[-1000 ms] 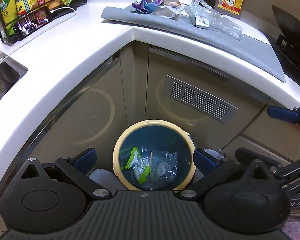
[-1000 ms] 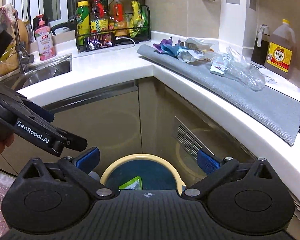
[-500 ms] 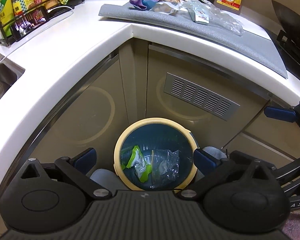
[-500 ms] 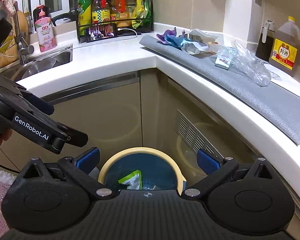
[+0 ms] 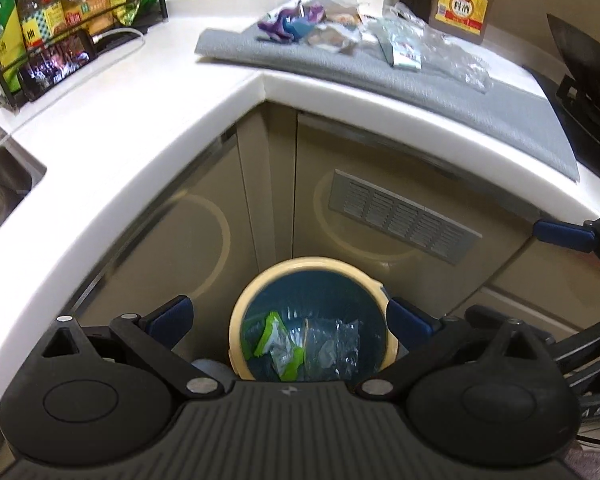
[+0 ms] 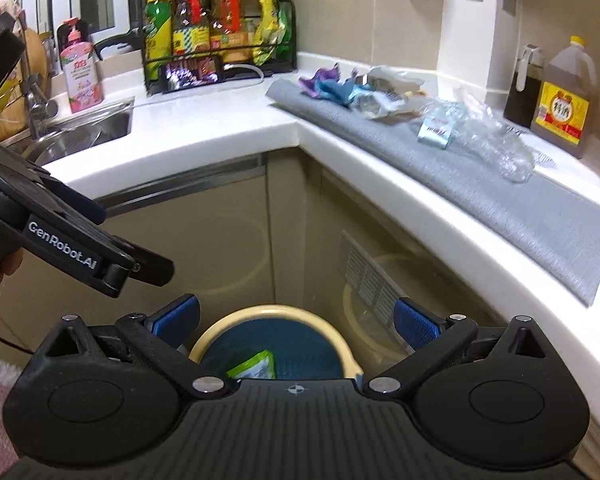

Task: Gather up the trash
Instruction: 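Move both tools back up toward the remaining trash on the mat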

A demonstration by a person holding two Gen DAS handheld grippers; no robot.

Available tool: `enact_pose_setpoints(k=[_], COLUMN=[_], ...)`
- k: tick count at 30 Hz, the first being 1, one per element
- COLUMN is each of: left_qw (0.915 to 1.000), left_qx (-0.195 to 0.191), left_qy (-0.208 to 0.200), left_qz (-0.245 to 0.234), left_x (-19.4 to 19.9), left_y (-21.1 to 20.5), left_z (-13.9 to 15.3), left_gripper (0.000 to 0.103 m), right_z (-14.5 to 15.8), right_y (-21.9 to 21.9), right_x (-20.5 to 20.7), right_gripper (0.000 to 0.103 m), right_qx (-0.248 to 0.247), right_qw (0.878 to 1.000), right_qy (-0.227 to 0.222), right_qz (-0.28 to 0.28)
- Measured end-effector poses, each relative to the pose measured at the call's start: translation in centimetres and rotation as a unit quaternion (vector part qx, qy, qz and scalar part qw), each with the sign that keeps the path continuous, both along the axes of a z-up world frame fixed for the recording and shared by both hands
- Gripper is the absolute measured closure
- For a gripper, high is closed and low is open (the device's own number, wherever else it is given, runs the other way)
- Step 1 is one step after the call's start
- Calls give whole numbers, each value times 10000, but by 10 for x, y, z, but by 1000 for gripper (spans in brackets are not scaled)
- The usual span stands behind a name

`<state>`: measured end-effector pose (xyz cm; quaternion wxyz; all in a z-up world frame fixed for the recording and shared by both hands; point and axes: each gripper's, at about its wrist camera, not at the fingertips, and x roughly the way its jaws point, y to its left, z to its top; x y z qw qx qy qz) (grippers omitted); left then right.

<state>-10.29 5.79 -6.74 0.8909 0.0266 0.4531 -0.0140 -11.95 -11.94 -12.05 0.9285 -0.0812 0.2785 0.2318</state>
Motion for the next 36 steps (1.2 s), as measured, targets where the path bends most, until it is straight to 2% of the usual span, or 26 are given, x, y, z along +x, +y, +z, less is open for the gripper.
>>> enact_pose_setpoints(k=[17, 27, 32, 36], left_qw=[9961, 9917, 9918, 9909], left_qx=[420, 471, 390, 568], left_qy=[-769, -1168, -1188, -1207], left_qz=[133, 270, 251, 159], left_x=[65, 119, 149, 176], left_y=[-6, 0, -3, -12], left_z=[50, 74, 74, 66], left_gripper=[0, 0, 0, 0], right_z=[33, 45, 39, 32], right_y=[-50, -82, -93, -101], right_x=[77, 133, 166, 196], right_gripper=[0, 0, 0, 0], right_qx=[449, 605, 408, 346], right_qw=[9918, 9838, 9820, 9805], right_qy=[-727, -801, -720, -556], right_qz=[-945, -1488, -1698, -1854])
